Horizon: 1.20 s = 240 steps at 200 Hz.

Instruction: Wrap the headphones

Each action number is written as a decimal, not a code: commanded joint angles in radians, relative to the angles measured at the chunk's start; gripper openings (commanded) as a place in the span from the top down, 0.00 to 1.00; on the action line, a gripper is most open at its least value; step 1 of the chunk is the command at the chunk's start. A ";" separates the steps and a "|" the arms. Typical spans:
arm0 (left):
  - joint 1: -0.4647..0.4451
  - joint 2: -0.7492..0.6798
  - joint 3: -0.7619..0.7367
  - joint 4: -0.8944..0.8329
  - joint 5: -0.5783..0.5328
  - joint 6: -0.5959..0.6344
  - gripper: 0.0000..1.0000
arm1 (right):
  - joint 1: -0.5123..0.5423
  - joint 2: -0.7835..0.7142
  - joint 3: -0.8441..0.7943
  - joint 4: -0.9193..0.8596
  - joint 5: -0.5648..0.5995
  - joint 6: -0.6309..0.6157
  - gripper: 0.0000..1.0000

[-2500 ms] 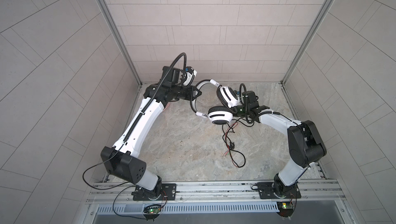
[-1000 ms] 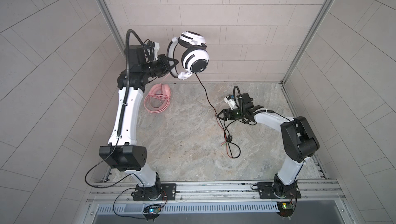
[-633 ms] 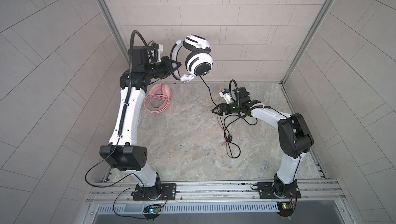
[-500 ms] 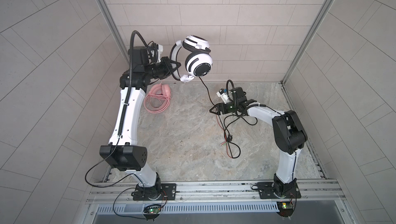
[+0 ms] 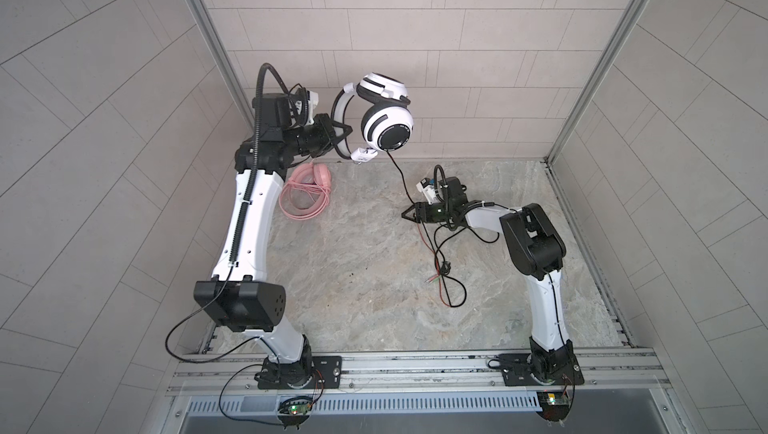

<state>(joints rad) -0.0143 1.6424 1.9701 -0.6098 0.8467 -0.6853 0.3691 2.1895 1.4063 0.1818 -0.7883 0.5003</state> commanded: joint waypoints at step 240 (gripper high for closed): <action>0.027 -0.057 -0.155 0.194 -0.270 -0.047 1.00 | 0.129 -0.576 -0.510 -0.286 0.304 -0.192 1.00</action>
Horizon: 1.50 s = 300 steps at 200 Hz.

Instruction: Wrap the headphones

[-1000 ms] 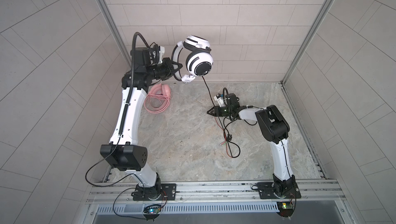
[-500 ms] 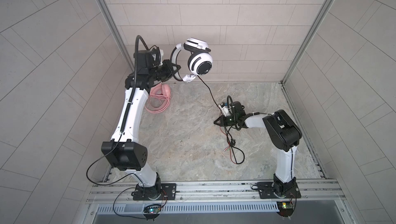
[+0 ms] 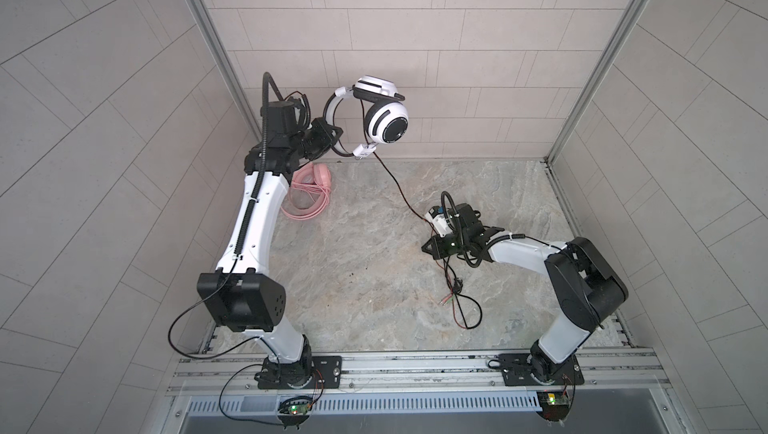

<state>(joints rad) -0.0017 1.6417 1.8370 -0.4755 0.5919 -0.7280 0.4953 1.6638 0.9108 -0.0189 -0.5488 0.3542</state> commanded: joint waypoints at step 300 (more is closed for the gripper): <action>0.005 0.111 -0.150 0.055 -0.224 0.108 1.00 | 0.149 -0.516 0.067 -0.372 0.486 -0.251 1.00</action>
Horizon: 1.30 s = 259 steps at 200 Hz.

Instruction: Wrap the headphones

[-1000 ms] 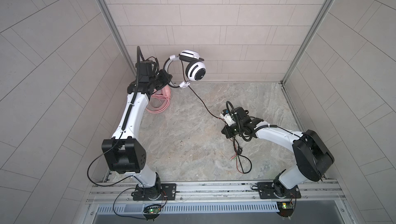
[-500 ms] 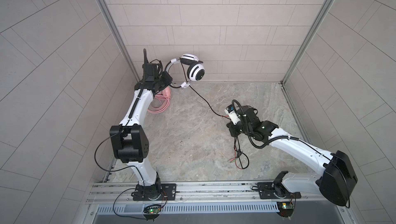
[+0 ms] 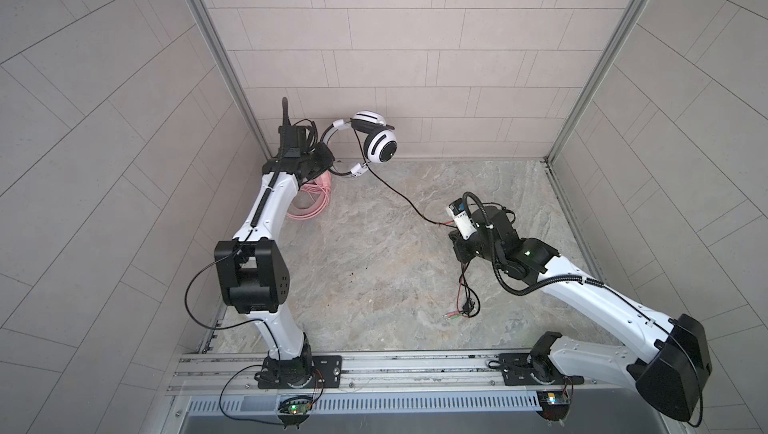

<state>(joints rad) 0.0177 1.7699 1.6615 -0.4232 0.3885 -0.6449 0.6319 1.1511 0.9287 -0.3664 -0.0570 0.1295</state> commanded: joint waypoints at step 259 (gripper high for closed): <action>-0.108 0.021 -0.022 -0.204 -0.356 0.243 1.00 | 0.112 -0.054 0.459 -0.207 0.007 -0.085 1.00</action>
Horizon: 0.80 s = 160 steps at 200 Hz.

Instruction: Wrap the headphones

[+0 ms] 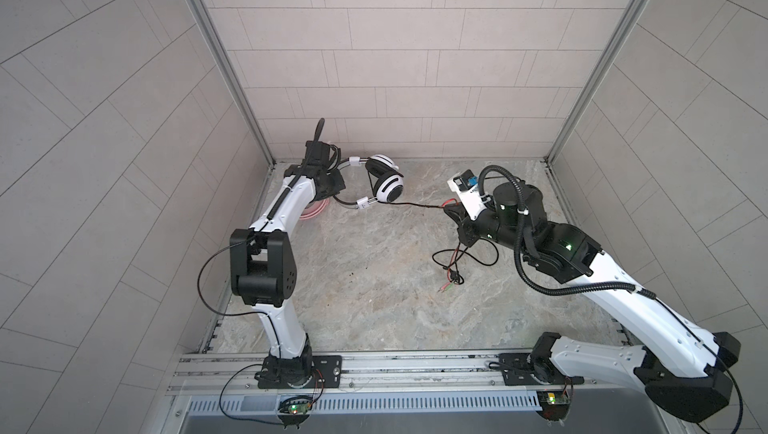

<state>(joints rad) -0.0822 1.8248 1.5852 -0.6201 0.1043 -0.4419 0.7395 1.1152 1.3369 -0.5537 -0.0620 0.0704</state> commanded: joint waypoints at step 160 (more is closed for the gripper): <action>-0.082 -0.152 -0.001 -0.062 -0.199 0.163 1.00 | 0.004 0.027 0.212 -0.046 0.143 -0.149 1.00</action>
<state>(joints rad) -0.1596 1.7435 1.5997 -0.7082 -0.0994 -0.2718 0.7395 1.1522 1.5200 -0.6037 0.0357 -0.0429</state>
